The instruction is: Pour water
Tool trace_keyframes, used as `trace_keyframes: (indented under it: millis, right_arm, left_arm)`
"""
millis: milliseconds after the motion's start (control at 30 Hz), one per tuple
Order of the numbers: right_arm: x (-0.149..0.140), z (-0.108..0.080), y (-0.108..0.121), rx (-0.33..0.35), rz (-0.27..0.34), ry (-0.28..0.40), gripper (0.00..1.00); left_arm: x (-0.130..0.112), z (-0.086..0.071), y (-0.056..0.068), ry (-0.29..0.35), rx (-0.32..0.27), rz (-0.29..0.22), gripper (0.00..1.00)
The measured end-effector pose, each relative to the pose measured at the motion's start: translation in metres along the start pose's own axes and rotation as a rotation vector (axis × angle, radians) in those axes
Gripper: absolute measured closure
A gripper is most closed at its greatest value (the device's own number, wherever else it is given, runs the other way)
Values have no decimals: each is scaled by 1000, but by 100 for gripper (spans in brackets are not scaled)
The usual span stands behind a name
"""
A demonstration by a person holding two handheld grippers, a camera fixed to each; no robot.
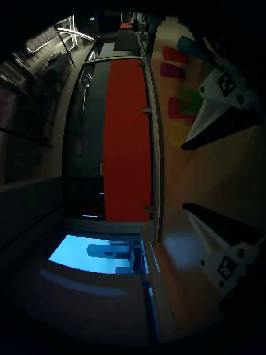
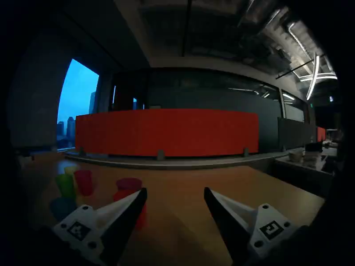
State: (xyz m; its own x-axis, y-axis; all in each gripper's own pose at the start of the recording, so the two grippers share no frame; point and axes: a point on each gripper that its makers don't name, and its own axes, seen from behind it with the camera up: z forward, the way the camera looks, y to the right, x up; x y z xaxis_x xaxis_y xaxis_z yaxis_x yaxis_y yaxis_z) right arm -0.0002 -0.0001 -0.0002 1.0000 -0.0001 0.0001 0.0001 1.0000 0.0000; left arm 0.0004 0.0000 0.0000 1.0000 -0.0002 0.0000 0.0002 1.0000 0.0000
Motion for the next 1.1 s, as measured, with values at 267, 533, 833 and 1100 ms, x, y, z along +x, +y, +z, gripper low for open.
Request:
trace_keyframes:
  millis: [267, 533, 833, 1100]
  right_arm:
    - [0, 0, -1, 0, 0, 0, 0]
    - [0, 0, -1, 1, 0, 0, 0]
    - [1, 0, -2, 6, -1, 2, 0]
    - [4, 3, -4, 19, -14, -5, 0]
  left_arm:
    - [1, 0, 0, 0, 0, 0, 12]
    - [1, 0, 1, 1, -1, 0, 12]
    - [0, 0, 1, 1, -3, 0, 11]
    - [10, 2, 5, 6, -20, -16, 12]
